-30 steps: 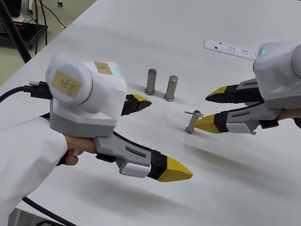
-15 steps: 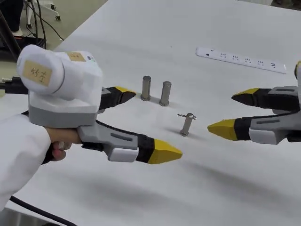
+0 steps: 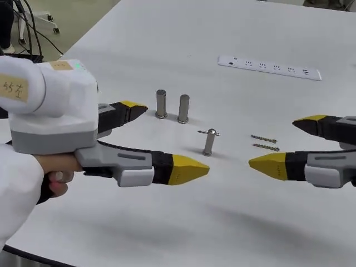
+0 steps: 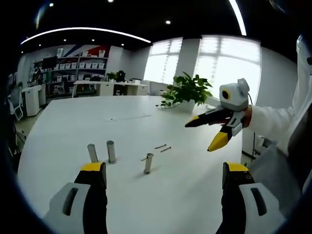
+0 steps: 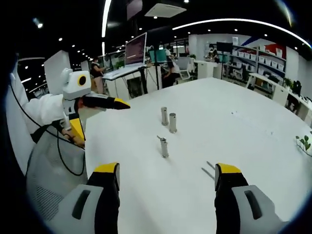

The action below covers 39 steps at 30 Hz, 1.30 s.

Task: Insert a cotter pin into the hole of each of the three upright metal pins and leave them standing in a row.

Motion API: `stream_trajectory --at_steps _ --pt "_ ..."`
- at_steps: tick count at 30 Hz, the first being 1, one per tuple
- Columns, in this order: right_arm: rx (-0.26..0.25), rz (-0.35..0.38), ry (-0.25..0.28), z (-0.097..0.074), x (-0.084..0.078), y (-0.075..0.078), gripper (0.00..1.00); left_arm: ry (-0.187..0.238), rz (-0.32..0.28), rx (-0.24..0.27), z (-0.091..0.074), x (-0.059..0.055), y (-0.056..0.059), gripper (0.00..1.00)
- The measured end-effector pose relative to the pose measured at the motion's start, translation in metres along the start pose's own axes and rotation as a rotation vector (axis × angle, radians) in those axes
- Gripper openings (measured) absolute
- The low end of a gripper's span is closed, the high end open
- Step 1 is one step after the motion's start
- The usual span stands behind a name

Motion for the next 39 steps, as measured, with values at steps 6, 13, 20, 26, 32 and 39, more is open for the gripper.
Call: stream_trajectory --at_steps 6,13,20,26,32,39 --pt "-0.039 0.047 0.027 -0.014 -0.006 0.0 0.85 0.001 -0.022 0.013 0.002 -0.005 0.002 0.98" --pt "-0.083 0.093 0.008 -0.028 -0.02 0.001 0.86 0.004 -0.033 0.023 0.001 -0.008 -0.003 0.98" --pt "-0.117 0.137 0.026 -0.04 -0.028 0.006 0.94 -0.004 -0.036 0.029 0.002 -0.01 -0.01 0.98" --pt "-0.125 0.189 0.043 -0.042 -0.029 -0.001 0.95 -0.006 -0.034 0.031 0.003 -0.007 -0.016 0.98" --pt "-0.12 0.203 0.014 -0.042 -0.034 -0.008 0.97 -0.007 -0.026 0.03 0.005 -0.005 -0.024 0.98" --pt "-0.125 0.216 0.025 -0.042 -0.033 -0.01 0.97 -0.004 0.036 0.039 0.008 0.002 -0.044 0.94"
Point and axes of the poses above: the centre of the closed fingertips' face, and the gripper's own axes: z roughly forward along the fingers, y roughly to its right, x roughly out of its top, the point moved 2 cm from there along -z, roughly backward along the fingers, and after that the axes turned 10 degrees about y, right-handed, at the moved point
